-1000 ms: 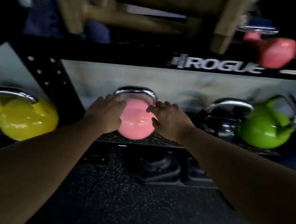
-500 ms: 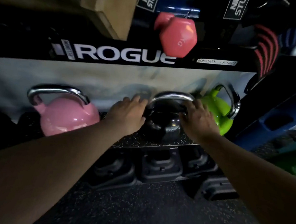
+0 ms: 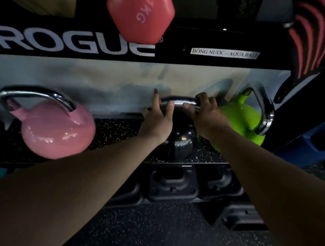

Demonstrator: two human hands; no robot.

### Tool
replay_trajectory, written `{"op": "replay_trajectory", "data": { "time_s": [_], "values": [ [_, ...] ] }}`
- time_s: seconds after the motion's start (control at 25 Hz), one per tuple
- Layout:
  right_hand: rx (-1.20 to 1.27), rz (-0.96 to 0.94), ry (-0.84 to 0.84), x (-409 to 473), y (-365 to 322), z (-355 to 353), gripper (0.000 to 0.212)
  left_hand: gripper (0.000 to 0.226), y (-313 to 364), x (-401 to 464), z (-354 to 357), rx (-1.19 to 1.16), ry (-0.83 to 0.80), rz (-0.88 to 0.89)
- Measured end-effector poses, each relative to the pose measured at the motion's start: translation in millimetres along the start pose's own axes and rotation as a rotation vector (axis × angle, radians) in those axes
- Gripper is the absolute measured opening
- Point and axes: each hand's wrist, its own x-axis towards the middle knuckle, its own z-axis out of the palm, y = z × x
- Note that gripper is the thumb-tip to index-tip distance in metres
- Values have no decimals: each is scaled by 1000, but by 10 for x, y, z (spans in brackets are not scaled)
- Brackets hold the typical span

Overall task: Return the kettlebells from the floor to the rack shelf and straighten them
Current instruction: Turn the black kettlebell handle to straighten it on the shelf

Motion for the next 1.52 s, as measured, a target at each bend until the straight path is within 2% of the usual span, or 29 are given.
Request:
{"op": "replay_trajectory", "data": {
  "time_s": [0.08, 0.16, 0.24, 0.32, 0.4, 0.48, 0.64, 0.8, 1.08, 1.2, 1.52],
  "values": [
    [-16, 17, 43, 19, -23, -23, 61, 64, 63, 112, -29, -71, -19, 3],
    [70, 61, 110, -61, -5, 29, 55, 67, 75, 314, -157, -98, -133, 45],
    [401, 65, 99, -179, 108, 95, 37, 78, 42, 464, -254, -114, -199, 20],
    [790, 103, 15, -281, 203, 117, 23, 76, -13, 430, -163, -149, -132, 4],
    [905, 147, -27, -324, 190, 156, 29, 62, -18, 337, -2, -227, -74, 23],
    [979, 153, -12, -353, 84, 226, 35, 63, 12, 417, 28, -249, -83, -15],
    [1053, 119, -107, -426, -154, 358, 40, 64, 59, 665, -180, -123, -150, -116],
    [1111, 154, -107, -449, -193, 378, 39, 61, 13, 590, -20, -174, -96, -5],
    [1187, 167, -168, -434, -467, 487, 45, 61, -28, 815, -64, -262, -127, -62],
    [1240, 189, -162, -404, -478, 496, 45, 71, -27, 830, -44, -286, -140, -109],
    [1212, 202, -171, -456, -482, 513, 46, 74, -10, 768, -55, -155, -91, -127]
  ]
}}
